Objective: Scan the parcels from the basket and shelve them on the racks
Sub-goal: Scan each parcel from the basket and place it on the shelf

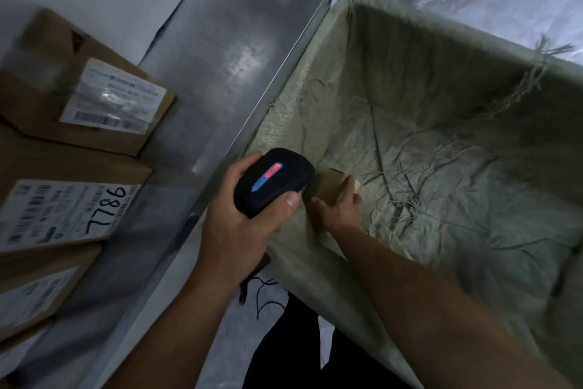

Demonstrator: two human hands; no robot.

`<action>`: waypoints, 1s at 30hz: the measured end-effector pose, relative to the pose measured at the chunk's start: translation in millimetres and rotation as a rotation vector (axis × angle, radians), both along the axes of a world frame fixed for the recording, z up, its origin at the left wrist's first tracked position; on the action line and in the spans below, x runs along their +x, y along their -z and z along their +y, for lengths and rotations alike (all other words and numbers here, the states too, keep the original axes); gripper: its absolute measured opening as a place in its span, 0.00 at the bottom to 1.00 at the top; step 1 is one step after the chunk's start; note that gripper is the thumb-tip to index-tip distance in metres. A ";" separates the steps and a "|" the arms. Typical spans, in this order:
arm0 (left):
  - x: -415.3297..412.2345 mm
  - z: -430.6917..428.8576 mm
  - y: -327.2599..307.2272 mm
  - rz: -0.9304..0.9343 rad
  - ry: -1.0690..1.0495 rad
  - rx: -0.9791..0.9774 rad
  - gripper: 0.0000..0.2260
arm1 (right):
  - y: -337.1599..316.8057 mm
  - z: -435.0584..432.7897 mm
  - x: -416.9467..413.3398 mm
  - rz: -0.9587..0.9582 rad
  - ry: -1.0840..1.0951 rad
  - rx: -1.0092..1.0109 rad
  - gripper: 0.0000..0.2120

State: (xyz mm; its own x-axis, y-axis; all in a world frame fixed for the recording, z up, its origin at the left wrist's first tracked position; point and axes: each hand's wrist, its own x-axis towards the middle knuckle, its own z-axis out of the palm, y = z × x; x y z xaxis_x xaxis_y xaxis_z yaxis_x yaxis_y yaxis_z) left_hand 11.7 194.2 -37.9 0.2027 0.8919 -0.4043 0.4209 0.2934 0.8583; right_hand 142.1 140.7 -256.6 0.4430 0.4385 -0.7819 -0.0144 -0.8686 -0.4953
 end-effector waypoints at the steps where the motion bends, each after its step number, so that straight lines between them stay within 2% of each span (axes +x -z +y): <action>1: -0.6 0.6 -1.4 -0.010 -0.002 -0.006 0.28 | 1.1 -1.5 -0.1 0.004 0.020 -0.010 0.51; 10: -0.6 1.0 -1.6 -0.055 -0.021 -0.018 0.27 | 7.0 -28.7 14.7 -0.014 0.067 0.100 0.47; 16: -0.2 1.2 0.5 -0.047 -0.019 -0.011 0.29 | 3.7 -50.1 29.3 -0.059 -0.062 0.113 0.43; 20: 0.0 1.3 1.9 -0.067 -0.029 -0.015 0.29 | 5.6 -55.2 32.7 -0.111 -0.117 0.052 0.40; 26: -0.5 -0.6 2.6 -0.085 -0.040 0.001 0.28 | 3.4 -56.6 31.8 -0.100 0.065 0.008 0.46; 30: -0.3 -3.1 0.6 -0.095 -0.061 0.007 0.27 | 2.7 -57.0 31.9 -0.094 0.050 -0.036 0.46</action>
